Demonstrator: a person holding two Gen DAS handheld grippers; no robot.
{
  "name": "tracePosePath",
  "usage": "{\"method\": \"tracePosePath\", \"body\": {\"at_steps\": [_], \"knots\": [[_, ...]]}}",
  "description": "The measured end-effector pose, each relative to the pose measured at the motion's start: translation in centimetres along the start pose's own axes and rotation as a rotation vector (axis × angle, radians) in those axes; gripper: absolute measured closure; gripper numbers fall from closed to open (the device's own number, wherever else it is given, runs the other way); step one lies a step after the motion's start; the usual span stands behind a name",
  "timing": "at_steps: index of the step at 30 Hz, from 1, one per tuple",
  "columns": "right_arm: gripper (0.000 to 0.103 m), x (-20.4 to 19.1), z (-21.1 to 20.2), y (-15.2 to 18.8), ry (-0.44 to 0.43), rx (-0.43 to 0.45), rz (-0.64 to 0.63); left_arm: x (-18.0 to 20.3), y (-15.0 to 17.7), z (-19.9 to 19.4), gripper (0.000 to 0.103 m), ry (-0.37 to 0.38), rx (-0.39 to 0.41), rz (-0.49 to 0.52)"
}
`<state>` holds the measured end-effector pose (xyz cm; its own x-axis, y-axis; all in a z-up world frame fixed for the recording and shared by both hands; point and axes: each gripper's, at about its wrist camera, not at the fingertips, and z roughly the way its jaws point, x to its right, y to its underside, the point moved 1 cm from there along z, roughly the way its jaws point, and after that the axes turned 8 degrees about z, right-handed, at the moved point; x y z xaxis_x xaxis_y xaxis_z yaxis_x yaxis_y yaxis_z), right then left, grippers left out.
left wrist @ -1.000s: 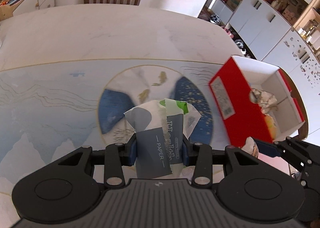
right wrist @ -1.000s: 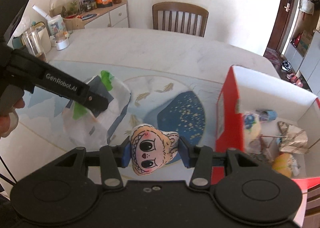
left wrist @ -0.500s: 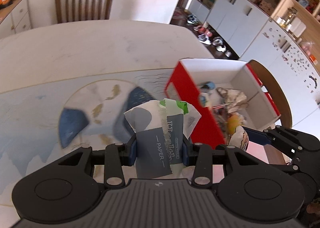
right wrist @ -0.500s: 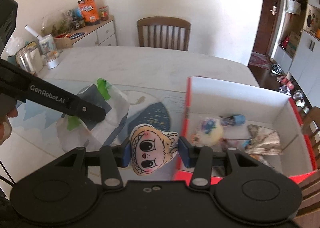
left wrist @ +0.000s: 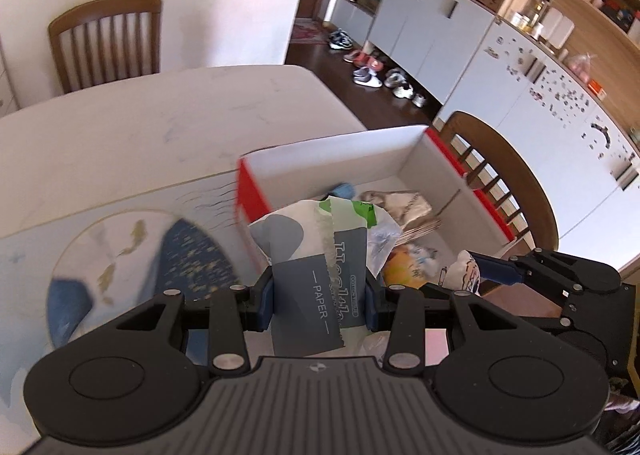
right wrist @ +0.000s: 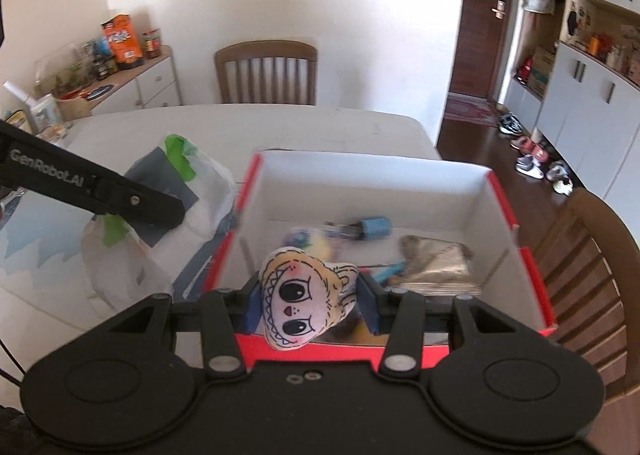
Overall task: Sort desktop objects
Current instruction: 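Carry the tissue pack and cartoon bun over the shoebox with both tools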
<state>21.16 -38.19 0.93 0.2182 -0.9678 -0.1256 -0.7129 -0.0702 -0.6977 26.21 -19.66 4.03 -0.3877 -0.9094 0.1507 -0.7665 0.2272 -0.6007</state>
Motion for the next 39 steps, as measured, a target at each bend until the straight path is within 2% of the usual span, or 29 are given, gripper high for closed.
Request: {"method": "tracePosePath", "body": {"at_steps": [5,10,14,19,26,39], "knots": [[0.056,3.3,0.5,-0.3,0.039,0.004,0.025,2.5,-1.7,1.9,0.063,0.003,0.002,0.049],[0.056,5.9,1.7,-0.4,0.066,-0.009,0.050,4.4,-2.9,4.2,0.063,-0.027,0.007,0.110],[0.056,7.1,3.2,-0.4,0.084,-0.033,0.052,5.1,-3.1,6.7,0.063,-0.054,-0.031,0.149],[0.056,8.0,5.3,-0.5,0.094,-0.076,0.040,5.3,-2.9,9.4,0.063,-0.074,-0.084,0.180],[0.056,8.5,8.1,0.1,0.080,-0.187,0.052,5.5,-2.4,11.6,0.063,-0.081,-0.146,0.210],[0.056,8.5,10.2,0.5,0.088,-0.254,0.014,5.0,-1.1,14.1,0.062,-0.087,-0.221,0.229]]}}
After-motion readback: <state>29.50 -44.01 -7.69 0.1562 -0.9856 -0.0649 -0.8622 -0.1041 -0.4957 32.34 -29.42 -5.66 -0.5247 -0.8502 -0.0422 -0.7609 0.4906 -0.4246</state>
